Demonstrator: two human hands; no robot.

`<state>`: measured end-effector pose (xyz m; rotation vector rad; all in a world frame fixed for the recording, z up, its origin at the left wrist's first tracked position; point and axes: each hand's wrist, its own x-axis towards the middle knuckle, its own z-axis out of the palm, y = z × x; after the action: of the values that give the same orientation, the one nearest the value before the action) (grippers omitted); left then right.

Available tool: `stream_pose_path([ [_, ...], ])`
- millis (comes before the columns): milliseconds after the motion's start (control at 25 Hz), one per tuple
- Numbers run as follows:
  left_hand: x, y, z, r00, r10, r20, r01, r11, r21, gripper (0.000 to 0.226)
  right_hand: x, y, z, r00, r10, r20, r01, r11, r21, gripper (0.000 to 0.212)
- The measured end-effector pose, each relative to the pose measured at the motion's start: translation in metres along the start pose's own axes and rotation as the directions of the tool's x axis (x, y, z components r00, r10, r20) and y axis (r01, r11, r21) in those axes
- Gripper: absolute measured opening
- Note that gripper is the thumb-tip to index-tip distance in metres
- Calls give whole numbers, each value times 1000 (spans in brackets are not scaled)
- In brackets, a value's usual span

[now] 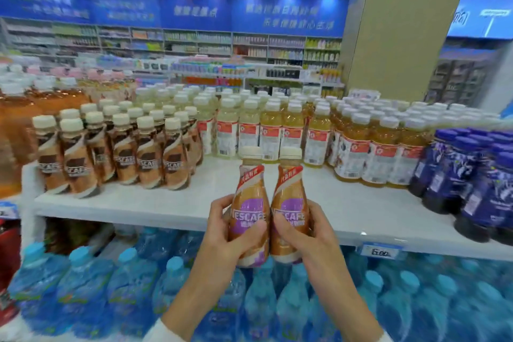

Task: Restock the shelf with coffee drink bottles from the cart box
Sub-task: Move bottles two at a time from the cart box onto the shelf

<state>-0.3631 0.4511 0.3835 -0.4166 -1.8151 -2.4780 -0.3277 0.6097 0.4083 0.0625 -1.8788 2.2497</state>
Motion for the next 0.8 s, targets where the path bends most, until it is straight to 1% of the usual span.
stream_pose_path([
  [80,24,4,5,1000,0,29,-2,997,78,67,22,-2,-9,999,-38,1,38,997,-64,44],
  [160,53,8,5,998,37,60,-48,980,193,62,47,-3,-14,996,-88,2,87,986,-145,41],
  [240,83,10,3,994,69,84,-90,955,281,54,75,-4,-18,993,-117,10,117,974,-195,42],
  [320,109,7,0,993,79,93,-106,935,339,52,102,-3,-18,992,-121,32,126,963,-240,46],
  [440,132,-8,-7,996,66,68,-87,924,374,56,128,7,-15,996,-58,68,75,953,-294,53],
  [560,139,-21,-17,998,55,44,-68,920,385,57,139,26,-14,997,-30,72,52,946,-319,52],
  [640,140,-26,-24,998,43,40,-57,893,446,59,138,34,-17,997,-27,76,50,946,-319,56],
  [680,137,-28,-26,998,35,44,-52,871,488,64,136,36,-19,997,-21,78,46,944,-326,59],
  [720,133,-29,-28,998,29,48,-50,849,526,71,132,39,-20,998,-24,63,44,937,-348,63],
  [800,127,-30,-30,999,31,31,-43,824,564,78,123,44,-18,998,-57,-18,44,909,-414,75],
])
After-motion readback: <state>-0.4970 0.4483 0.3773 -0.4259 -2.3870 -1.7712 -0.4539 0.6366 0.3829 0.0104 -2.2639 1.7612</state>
